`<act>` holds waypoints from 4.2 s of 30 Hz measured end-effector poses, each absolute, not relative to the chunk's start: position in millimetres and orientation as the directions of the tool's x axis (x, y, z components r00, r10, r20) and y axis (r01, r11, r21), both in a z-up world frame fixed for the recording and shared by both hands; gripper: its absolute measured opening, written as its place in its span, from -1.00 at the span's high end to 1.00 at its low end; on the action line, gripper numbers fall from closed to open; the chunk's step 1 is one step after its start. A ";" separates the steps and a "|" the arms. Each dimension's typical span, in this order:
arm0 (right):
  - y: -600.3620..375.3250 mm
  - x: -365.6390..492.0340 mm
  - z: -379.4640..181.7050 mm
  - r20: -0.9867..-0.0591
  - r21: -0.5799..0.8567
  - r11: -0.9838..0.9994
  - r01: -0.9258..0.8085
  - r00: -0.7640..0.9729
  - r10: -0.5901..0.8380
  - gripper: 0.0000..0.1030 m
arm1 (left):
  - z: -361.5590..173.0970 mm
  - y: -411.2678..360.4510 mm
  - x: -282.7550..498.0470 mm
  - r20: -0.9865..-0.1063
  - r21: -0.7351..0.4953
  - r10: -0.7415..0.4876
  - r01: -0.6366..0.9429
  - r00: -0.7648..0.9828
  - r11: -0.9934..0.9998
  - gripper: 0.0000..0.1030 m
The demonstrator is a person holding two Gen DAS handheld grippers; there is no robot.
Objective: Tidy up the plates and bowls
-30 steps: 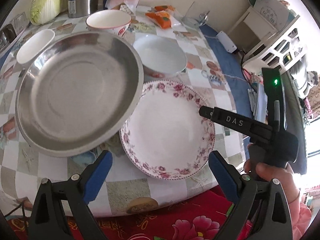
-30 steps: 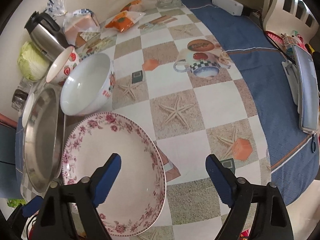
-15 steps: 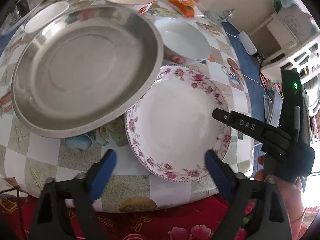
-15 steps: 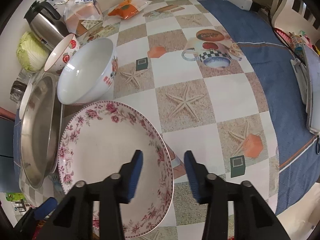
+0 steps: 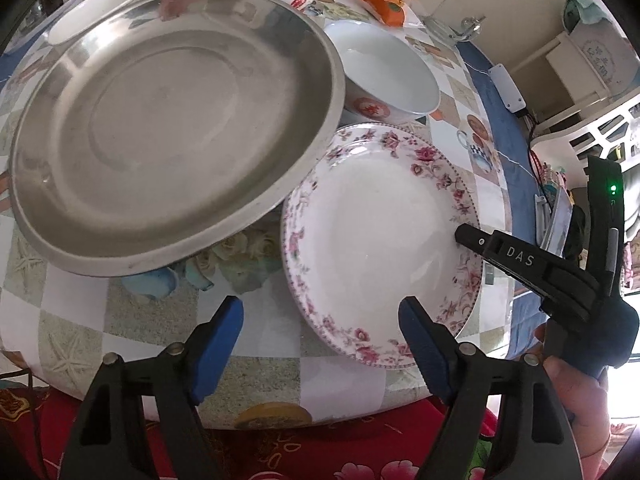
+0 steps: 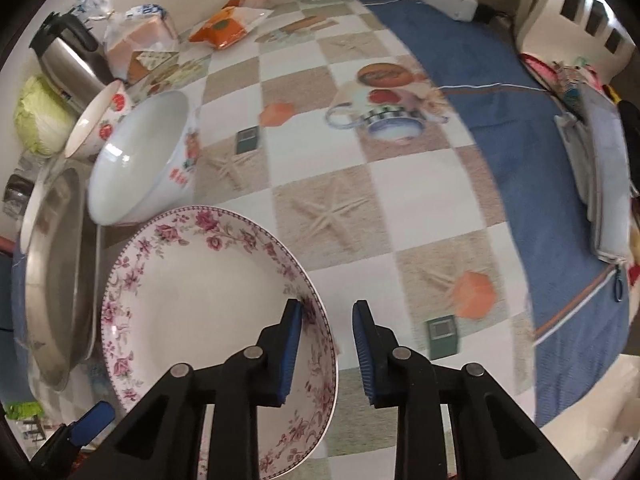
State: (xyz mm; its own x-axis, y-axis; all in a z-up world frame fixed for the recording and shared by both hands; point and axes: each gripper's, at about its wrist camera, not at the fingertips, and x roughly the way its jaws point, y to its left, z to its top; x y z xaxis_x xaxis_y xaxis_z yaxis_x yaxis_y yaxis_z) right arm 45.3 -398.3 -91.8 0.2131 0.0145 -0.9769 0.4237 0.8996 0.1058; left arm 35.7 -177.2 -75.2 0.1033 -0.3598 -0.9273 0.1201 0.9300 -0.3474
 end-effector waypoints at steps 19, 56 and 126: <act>-436.2 28.2 -103.7 -0.948 0.284 0.803 0.524 0.278 0.154 0.43 | -102.0 -189.3 54.7 -0.899 -0.422 -0.431 0.109 0.075 0.900 0.23; -467.5 -2.6 -83.2 -0.887 0.397 0.741 0.542 0.434 0.157 0.63 | -96.1 -220.1 73.3 -0.852 -0.429 -0.487 0.278 0.190 0.860 0.72; -289.6 66.3 -20.4 -0.795 0.332 0.916 0.226 0.590 0.142 0.63 | -27.9 -48.1 113.5 -0.745 -0.444 -0.477 0.188 0.467 0.876 0.71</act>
